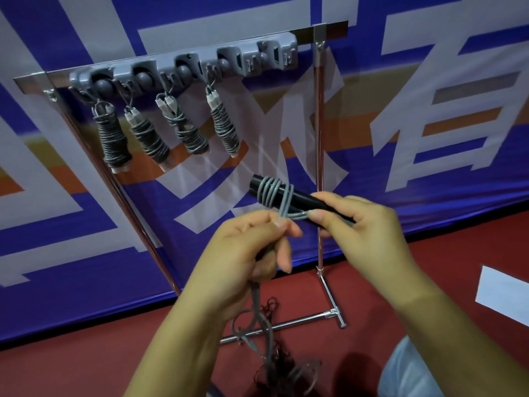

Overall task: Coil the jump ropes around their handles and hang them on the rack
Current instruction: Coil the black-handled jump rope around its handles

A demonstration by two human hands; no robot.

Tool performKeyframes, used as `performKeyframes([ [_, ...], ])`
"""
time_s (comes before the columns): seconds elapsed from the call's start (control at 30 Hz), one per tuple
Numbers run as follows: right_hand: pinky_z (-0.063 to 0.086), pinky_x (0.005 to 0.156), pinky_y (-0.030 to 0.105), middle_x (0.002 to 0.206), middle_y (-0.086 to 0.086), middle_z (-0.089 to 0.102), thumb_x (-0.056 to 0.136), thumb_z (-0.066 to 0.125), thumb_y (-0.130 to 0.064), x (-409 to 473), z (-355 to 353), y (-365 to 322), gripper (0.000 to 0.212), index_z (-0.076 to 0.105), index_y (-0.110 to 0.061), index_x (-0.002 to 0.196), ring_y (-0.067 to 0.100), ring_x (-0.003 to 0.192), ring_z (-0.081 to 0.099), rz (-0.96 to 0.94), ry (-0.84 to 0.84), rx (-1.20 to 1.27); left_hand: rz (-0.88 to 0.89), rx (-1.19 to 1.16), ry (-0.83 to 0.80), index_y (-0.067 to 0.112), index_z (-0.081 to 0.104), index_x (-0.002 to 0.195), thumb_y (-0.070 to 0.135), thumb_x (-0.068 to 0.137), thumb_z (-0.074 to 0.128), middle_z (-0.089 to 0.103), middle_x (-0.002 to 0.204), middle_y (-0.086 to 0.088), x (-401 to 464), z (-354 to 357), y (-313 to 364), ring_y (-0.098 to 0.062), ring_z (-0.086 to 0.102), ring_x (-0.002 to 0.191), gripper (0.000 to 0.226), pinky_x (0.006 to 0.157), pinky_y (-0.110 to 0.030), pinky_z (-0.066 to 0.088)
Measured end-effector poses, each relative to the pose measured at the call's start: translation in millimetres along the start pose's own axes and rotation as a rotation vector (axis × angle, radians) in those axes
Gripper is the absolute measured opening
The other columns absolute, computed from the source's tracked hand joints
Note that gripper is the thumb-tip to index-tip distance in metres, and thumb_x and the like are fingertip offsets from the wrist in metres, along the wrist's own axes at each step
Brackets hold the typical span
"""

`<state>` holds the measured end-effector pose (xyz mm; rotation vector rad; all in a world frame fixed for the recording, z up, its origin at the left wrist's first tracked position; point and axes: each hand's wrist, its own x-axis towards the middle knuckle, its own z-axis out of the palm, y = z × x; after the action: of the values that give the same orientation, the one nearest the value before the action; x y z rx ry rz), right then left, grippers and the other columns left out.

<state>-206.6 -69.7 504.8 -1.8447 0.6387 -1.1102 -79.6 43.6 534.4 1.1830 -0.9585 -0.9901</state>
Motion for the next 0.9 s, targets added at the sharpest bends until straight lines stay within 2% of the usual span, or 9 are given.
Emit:
performKeyframes([
  [0.17,0.051,0.068,0.013,0.088,-0.007,0.074,0.084,0.068,-0.016,-2.2,-3.2,-5.0,0.023,0.071,-0.03,0.101,0.009,0.065,0.07,0.1,0.012,0.19,0.079,0.043,0.109,0.013,0.069,0.069,0.023,0.082,0.047,0.044,0.043,-0.002,-6.7,-13.9,1.5,-0.005,0.022,0.034,0.028,0.036,-0.014,0.023],
  [0.33,0.053,0.062,0.016,0.073,-0.003,0.074,0.07,0.067,-0.028,-2.5,-2.4,-15.1,0.011,0.076,-0.033,0.075,0.011,0.056,0.066,0.203,-0.027,0.425,0.162,0.136,0.103,0.021,0.07,0.072,0.028,0.087,0.048,0.056,0.053,-0.002,-5.4,-15.9,-8.2,-0.007,0.031,0.038,0.027,0.043,-0.014,0.031],
  [0.5,0.052,0.057,0.016,0.069,0.006,0.072,0.068,0.064,-0.029,0.5,-10.9,-15.8,0.021,0.078,-0.019,0.081,0.012,0.061,0.065,0.346,-0.173,0.593,0.148,0.09,-0.022,0.02,0.076,0.088,0.012,0.083,0.059,0.071,0.077,-0.006,-4.6,-22.8,-10.0,-0.016,0.066,0.064,0.019,0.066,-0.025,0.054],
  [0.57,0.058,0.068,0.024,0.064,0.005,0.068,0.071,0.062,-0.029,2.8,-15.2,-15.5,0.03,0.074,-0.013,0.093,0.011,0.057,0.063,0.386,-0.21,0.608,0.134,0.089,-0.042,0.019,0.076,0.089,0.006,0.08,0.058,0.074,0.084,-0.009,-4.6,-26.5,-6.1,-0.02,0.071,0.074,0.024,0.072,-0.027,0.055],
  [0.63,0.057,0.084,0.035,0.059,0.004,0.063,0.07,0.063,-0.032,6.4,-20.7,-12.7,0.035,0.075,-0.009,0.094,0.007,0.049,0.059,0.41,-0.253,0.643,0.123,0.133,-0.055,0.017,0.076,0.087,0.004,0.077,0.061,0.074,0.087,-0.011,-3.8,-30.0,-2.8,-0.022,0.072,0.077,0.022,0.073,-0.028,0.056],
  [0.7,0.054,0.088,0.042,0.06,0.004,0.063,0.065,0.072,-0.037,10.7,-28.0,-9.8,0.041,0.076,-0.01,0.095,0.006,0.046,0.058,0.397,-0.337,0.692,0.103,0.181,-0.032,0.015,0.076,0.08,0.003,0.072,0.072,0.074,0.083,-0.012,-2.9,-33.5,-2.7,-0.022,0.072,0.074,0.015,0.07,-0.027,0.056],
  [0.77,0.055,0.088,0.041,0.073,0.008,0.069,0.058,0.083,-0.043,15.8,-35.0,-4.3,0.06,0.073,-0.007,0.105,0.006,0.048,0.058,0.359,-0.463,0.705,0.089,0.221,-0.008,0.015,0.075,0.071,0.003,0.065,0.07,0.074,0.075,-0.009,-1.8,-35.1,-4.5,-0.019,0.072,0.07,0.015,0.067,-0.024,0.056],
  [0.83,0.058,0.078,0.029,0.092,0.015,0.071,0.055,0.087,-0.047,18.6,-38.2,0.1,0.07,0.071,-0.005,0.108,0.01,0.054,0.06,0.342,-0.573,0.662,0.103,0.303,-0.008,0.017,0.073,0.065,0.003,0.061,0.07,0.072,0.068,0.0,0.2,-32.9,-4.9,-0.011,0.071,0.068,0.015,0.065,-0.019,0.054],
  [0.9,0.053,0.059,0.017,0.093,0.017,0.072,0.051,0.088,-0.049,20.5,-39.4,2.5,0.065,0.075,-0.01,0.102,0.017,0.063,0.065,0.342,-0.65,0.599,0.133,0.427,-0.019,0.017,0.07,0.072,-0.003,0.062,0.073,0.071,0.066,0.01,2.2,-30.6,-3.1,-0.001,0.068,0.068,0.022,0.064,-0.011,0.05],
])
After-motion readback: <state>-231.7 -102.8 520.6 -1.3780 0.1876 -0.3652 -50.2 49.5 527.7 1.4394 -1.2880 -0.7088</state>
